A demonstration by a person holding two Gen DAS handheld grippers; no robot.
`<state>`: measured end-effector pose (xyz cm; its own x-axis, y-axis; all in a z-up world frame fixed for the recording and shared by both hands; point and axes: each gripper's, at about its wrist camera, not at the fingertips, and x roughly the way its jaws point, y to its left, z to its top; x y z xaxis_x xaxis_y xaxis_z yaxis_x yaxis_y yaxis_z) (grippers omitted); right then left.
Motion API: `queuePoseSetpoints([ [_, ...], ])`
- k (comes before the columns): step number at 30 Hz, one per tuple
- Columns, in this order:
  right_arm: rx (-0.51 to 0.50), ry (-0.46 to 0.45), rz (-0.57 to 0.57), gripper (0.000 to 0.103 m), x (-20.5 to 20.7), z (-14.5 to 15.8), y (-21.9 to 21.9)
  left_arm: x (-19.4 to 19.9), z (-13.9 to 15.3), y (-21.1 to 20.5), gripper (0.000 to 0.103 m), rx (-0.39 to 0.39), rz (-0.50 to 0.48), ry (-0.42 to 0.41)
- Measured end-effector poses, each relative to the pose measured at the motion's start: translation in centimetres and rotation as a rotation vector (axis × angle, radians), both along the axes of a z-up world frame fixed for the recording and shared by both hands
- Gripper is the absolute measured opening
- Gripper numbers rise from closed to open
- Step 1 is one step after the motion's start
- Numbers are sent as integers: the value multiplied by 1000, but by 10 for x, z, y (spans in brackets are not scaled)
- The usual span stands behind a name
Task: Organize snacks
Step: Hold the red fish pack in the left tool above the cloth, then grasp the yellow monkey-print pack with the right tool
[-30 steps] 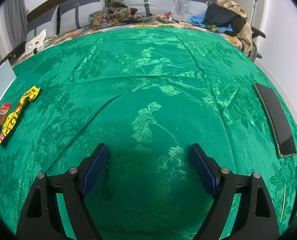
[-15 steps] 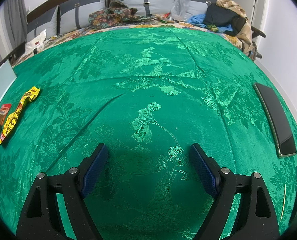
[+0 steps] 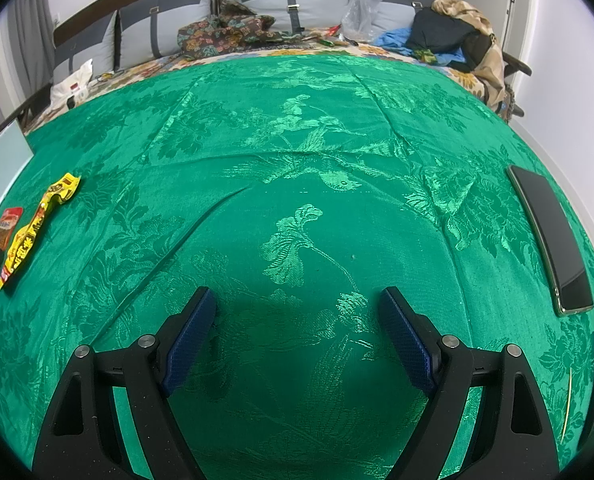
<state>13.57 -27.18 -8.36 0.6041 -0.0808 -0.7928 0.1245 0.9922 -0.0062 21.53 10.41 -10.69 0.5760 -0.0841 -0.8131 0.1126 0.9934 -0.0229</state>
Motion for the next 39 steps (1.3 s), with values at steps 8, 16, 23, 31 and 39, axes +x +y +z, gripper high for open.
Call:
queuePoseSetpoints([
  [8, 0, 0, 0, 87, 0, 0, 0, 0, 0, 0, 103, 0, 0, 0],
  [16, 0, 0, 0, 87, 0, 0, 0, 0, 0, 0, 103, 0, 0, 0],
  [23, 0, -1, 0, 87, 0, 0, 0, 0, 0, 0, 103, 0, 0, 0],
  [31, 0, -1, -1, 87, 0, 0, 0, 1, 0, -1, 103, 5, -1, 4],
  [39, 174, 99, -38, 88, 15, 18, 18, -4, 12, -11, 67, 15, -100, 62],
])
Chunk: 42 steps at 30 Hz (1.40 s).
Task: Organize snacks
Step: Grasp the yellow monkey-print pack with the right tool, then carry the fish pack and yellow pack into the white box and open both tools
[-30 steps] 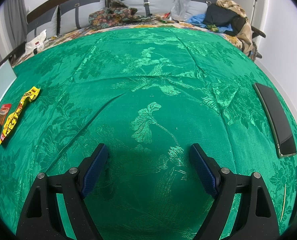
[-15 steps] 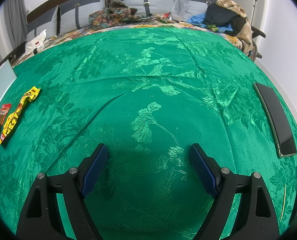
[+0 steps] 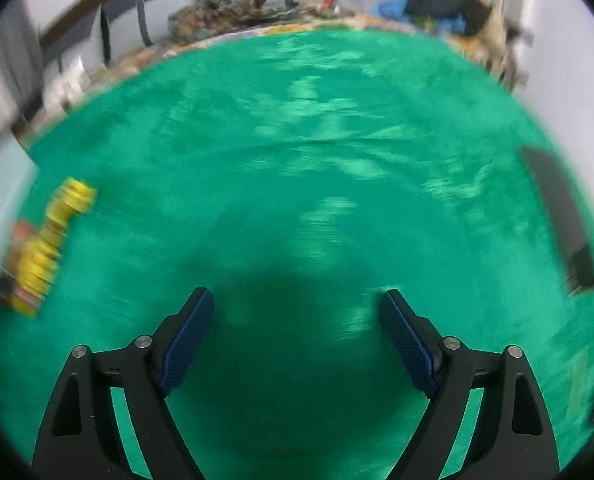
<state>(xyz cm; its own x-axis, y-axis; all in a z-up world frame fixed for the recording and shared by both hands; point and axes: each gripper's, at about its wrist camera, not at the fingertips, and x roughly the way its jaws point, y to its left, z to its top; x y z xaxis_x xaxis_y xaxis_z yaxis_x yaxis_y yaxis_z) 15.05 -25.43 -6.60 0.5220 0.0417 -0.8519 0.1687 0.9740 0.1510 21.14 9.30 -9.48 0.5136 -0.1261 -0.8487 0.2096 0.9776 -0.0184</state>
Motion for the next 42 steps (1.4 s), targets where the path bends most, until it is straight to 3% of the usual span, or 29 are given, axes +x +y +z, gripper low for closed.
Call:
queuePoseSetpoints([
  [2, 109, 2, 58, 88, 9, 14, 39, 0, 3, -5, 63, 2, -16, 14],
  [4, 150, 39, 171, 87, 25, 20, 90, -3, 5, -5, 48, -1, -12, 10],
  [5, 164, 57, 217, 87, 34, 20, 116, -6, 7, -1, 48, -18, 1, 15],
  [10, 65, 183, 224, 90, 84, -12, 197, -28, 14, 23, 45, -134, 64, 21],
  [11, -24, 158, 231, 83, 85, -9, 208, -33, 16, 27, 45, -152, 71, 17],
  [12, -76, 147, 256, 62, 84, -7, 216, -38, 20, 32, 45, -174, 76, 8],
  [14, -61, 150, 280, 54, 76, -1, 218, -46, 25, 37, 45, -209, 80, -11],
  [15, -45, 153, 280, 30, 71, 3, 213, -48, 27, 39, 45, -224, 83, -15],
  [16, -24, 160, 275, 26, 67, 7, 206, -53, 30, 42, 45, -243, 87, -20],
  [18, 97, 173, 240, 4, 57, 16, 183, -62, 37, 43, 45, -291, 97, -33],
  [23, 176, 151, 220, 4, 41, 31, 146, -72, 56, 45, 45, -362, 106, -57],
  [26, 132, 104, 210, 10, 34, 43, 137, -81, 64, 49, 45, -371, 120, -69],
  [28, 129, 106, 192, 34, 33, 39, 144, -87, 70, 50, 45, -364, 125, -82],
  [29, 137, 131, 184, 70, 35, 34, 152, -90, 74, 51, 45, -358, 126, -91],
  [30, 130, 146, 178, 75, 40, 27, 163, -91, 77, 51, 45, -353, 128, -98],
  [35, -41, 188, 249, 77, 43, -11, 242, -106, 90, 58, 45, -326, 138, -117],
  [36, -135, 159, 288, 71, 40, -13, 256, -109, 93, 60, 45, -322, 139, -120],
  [37, -160, 141, 308, 67, 39, -14, 260, -113, 98, 63, 45, -320, 140, -129],
  [42, 80, 172, 259, 47, 31, -4, 210, -126, 112, 77, 45, -359, 161, -157],
])
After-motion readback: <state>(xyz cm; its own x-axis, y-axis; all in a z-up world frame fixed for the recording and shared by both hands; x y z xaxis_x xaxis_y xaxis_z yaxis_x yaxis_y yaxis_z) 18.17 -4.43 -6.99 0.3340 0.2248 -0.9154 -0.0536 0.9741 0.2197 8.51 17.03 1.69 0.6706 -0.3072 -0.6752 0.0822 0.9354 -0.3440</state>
